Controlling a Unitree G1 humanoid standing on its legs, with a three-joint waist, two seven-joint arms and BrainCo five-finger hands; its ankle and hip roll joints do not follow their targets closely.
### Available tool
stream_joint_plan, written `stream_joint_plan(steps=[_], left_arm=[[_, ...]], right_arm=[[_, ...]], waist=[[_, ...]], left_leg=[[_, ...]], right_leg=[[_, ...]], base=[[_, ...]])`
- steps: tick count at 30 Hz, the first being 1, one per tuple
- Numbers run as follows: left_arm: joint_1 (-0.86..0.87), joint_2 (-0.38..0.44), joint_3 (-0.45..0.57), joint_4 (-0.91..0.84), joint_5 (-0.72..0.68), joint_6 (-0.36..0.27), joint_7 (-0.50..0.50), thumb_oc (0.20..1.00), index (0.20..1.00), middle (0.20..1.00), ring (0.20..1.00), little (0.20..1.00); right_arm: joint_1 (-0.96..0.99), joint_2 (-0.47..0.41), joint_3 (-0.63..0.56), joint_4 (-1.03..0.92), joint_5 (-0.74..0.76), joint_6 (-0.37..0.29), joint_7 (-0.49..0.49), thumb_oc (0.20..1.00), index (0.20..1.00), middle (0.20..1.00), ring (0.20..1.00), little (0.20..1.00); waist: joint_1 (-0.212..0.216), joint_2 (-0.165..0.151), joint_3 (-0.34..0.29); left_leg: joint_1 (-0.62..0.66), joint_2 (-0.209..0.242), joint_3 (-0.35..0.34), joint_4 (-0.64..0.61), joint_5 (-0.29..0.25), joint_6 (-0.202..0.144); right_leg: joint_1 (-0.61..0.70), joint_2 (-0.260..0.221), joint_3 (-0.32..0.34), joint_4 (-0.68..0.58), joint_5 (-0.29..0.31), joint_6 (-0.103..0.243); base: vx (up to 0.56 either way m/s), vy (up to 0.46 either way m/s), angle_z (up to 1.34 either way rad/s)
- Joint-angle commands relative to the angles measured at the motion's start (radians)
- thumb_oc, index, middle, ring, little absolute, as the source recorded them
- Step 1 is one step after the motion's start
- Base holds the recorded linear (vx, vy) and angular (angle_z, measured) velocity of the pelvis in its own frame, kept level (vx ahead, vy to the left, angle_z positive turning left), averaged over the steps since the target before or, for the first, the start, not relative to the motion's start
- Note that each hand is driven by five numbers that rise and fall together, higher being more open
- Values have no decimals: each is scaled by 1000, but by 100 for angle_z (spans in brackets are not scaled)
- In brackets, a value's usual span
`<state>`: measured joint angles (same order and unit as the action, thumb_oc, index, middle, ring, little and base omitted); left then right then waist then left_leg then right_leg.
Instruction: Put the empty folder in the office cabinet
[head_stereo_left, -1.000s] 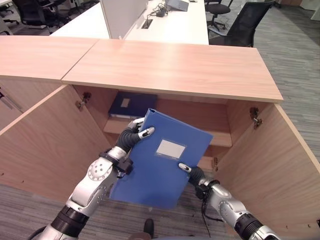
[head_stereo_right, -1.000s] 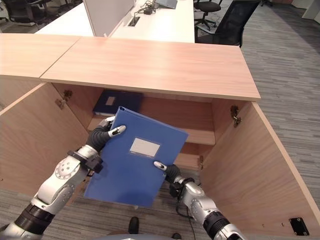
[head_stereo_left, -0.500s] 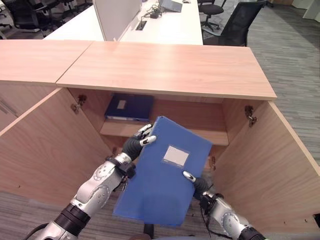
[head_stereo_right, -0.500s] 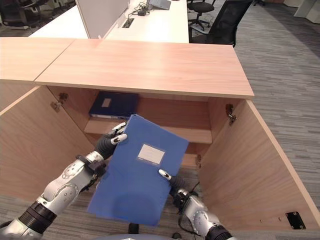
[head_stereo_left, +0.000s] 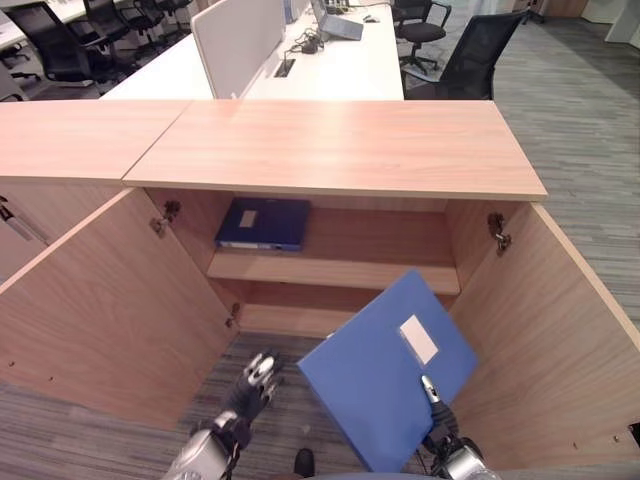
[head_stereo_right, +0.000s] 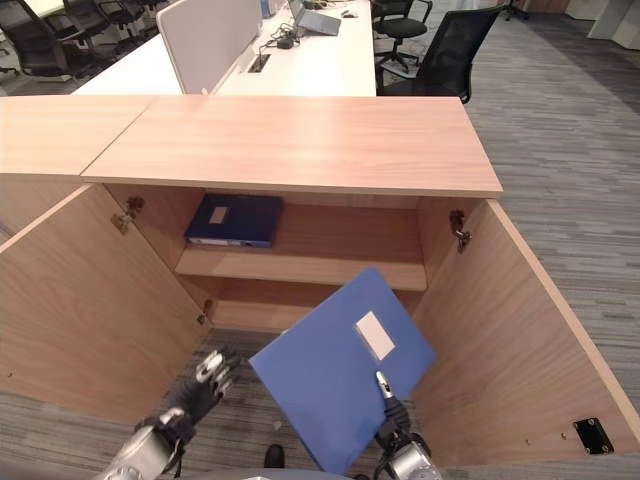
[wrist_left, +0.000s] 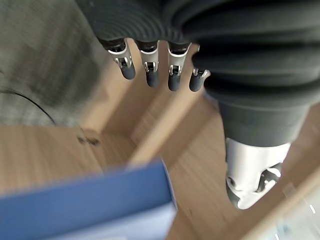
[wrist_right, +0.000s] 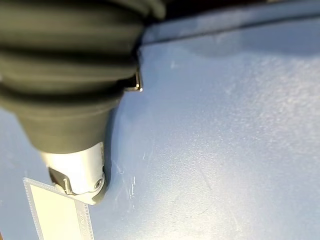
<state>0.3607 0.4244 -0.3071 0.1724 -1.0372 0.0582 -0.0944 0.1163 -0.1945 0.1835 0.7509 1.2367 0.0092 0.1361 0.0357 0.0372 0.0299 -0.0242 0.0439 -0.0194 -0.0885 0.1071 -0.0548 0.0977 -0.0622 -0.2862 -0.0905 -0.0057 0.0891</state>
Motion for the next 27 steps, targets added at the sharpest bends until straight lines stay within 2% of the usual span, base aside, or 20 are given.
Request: stream_joint_plan(steps=[1, 4, 5, 6, 10, 13, 15, 16, 22, 25, 26, 27], left_arm=[[-53, -28, 63, -6, 0, -15, 14, 1000, 1000, 1000, 1000, 1000], [-45, -51, 75, 7, 3, -24, 29, 1000, 1000, 1000, 1000, 1000], [-42, -62, 78, 14, 2, -26, 33, 1000, 1000, 1000, 1000, 1000], [-42, -68, 80, 17, 2, -26, 38, 1000, 1000, 1000, 1000, 1000], [-34, -80, 89, 22, 16, -23, 52, 1000, 1000, 1000, 1000, 1000], [-10, -86, 100, 20, 26, -17, 50, 1000, 1000, 1000, 1000, 1000], [-6, -84, 93, 23, 33, -13, 48, 1000, 1000, 1000, 1000, 1000], [0, -78, 87, 17, 39, -8, 44, 1000, 1000, 1000, 1000, 1000], [32, -48, 79, -5, 59, 0, 43, 1000, 1000, 1000, 1000, 1000], [40, -26, 71, -16, 69, 2, 40, 1000, 1000, 1000, 1000, 1000], [43, -19, 69, -20, 75, 4, 44, 1000, 1000, 1000, 1000, 1000], [44, -19, 70, -20, 75, 4, 44, 1000, 1000, 1000, 1000, 1000]], right_arm=[[-100, 17, -3, -29, -15, -30, -5, 200, 200, 200, 200, 200], [-148, -11, -19, -27, -36, -51, -20, 200, 200, 200, 200, 200], [-159, -21, -20, -34, -46, -56, -26, 200, 200, 200, 200, 200], [-170, -28, -27, -39, -51, -61, -33, 200, 200, 200, 200, 200], [-219, -46, -35, -54, -79, -74, -57, 200, 200, 200, 200, 200], [-220, -47, -31, -80, -101, -60, -51, 200, 200, 200, 200, 200], [-220, -48, -26, -97, -108, -61, -52, 200, 200, 200, 200, 200], [-217, -48, -17, -143, -117, -62, -51, 200, 200, 200, 200, 200], [-214, -39, -5, -280, -112, -86, -59, 200, 200, 200, 200, 200], [-207, -28, -6, -326, -120, -90, -62, 200, 200, 200, 200, 200], [-204, -25, -3, -337, -127, -89, -64, 200, 200, 200, 200, 200], [-203, -25, -3, -338, -127, -89, -65, 200, 200, 200, 200, 200]], waist=[[2, -34, 39], [17, -42, 86], [22, -40, 92], [23, -40, 95], [42, -33, 84], [48, -10, 57], [49, -10, 49], [51, -4, 46], [71, -5, 42], [75, 0, 39], [75, 0, 37], [75, 0, 37]], left_leg=[[-10, 21, 35, 62, -60, -21], [-141, 1, 26, 238, -81, -22], [-155, -2, 24, 261, -102, -26], [-179, -3, 32, 262, -96, -22], [-245, -5, 90, 179, -44, -19], [-163, 4, 99, 59, -18, -15], [-150, 1, 102, 51, -19, -13], [-145, -5, 114, 53, -12, 3], [-128, -50, 127, 87, -78, 54], [-123, -83, 134, 108, -113, 85], [-102, -98, 126, 104, -140, 88], [-100, -99, 127, 104, -141, 89]], right_leg=[[-60, 36, 8, 55, -38, -18], [-85, 18, -8, 74, -39, -31], [-76, 17, -8, 73, -55, -27], [-79, 10, -15, 74, -57, -24], [-79, -1, -21, 73, -65, -11], [-67, 3, -3, 88, -86, 2], [-60, -7, -3, 92, -92, 5], [-58, -27, -8, 98, -81, 8], [-44, -103, 7, 121, -80, 51], [-58, -157, 16, 176, -61, 82], [-57, -180, 22, 218, -67, 93], [-57, -182, 22, 220, -69, 94]], base=[[-101, -113, 6], [-115, -69, 6], [14, -4, 17], [61, 21, 22], [69, 81, 20], [174, 154, -3], [122, 164, -2], [89, 211, -5], [136, 229, -5], [136, 247, 0], [139, 165, 1], [155, 239, 6]])
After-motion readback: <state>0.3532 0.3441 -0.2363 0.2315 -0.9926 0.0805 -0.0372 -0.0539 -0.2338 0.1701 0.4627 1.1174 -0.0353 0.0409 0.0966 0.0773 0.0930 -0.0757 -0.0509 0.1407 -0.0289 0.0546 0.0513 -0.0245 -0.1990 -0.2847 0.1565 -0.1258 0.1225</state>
